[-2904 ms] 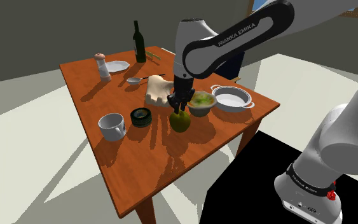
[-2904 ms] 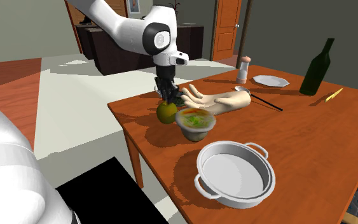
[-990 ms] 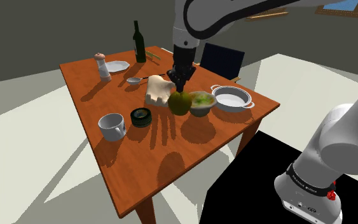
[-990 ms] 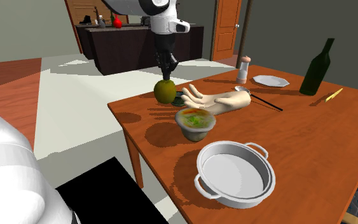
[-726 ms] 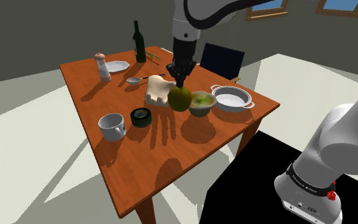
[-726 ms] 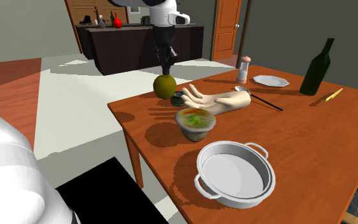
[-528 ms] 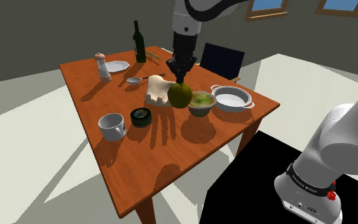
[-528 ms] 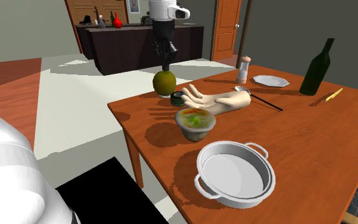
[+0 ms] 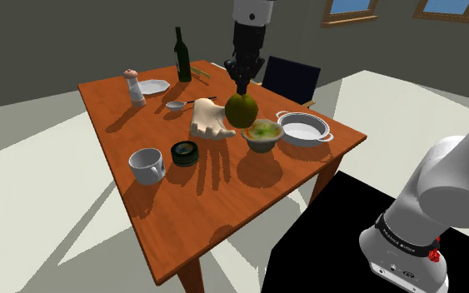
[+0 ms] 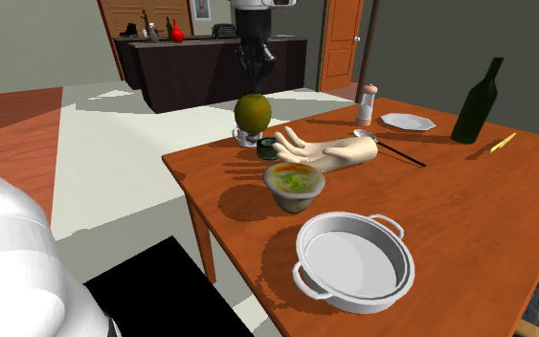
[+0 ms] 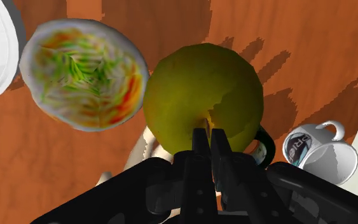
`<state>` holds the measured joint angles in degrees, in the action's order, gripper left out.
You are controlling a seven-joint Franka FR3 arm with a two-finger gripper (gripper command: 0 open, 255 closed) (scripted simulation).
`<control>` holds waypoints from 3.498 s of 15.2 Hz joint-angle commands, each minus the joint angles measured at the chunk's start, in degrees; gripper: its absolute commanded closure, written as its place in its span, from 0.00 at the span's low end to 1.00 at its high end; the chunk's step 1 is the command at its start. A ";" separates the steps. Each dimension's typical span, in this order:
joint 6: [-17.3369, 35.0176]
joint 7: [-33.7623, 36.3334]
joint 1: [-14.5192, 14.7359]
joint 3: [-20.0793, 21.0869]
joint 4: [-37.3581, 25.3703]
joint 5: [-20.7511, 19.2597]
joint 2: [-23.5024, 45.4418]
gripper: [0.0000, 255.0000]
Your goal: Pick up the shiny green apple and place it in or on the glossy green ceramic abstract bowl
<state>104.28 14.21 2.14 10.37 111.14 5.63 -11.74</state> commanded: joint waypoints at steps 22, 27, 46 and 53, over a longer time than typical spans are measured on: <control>-0.97 -14.27 -5.71 -8.81 0.43 -0.74 -0.24 1.00; 2.87 -14.54 -5.68 -8.76 4.33 -0.65 -0.29 1.00; 10.41 -15.10 -5.61 -8.67 11.07 -0.40 0.52 0.00; 6.58 -15.04 -5.74 -8.85 8.11 -0.54 -0.34 0.00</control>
<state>112.38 -0.75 -3.51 1.64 120.28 5.14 -11.68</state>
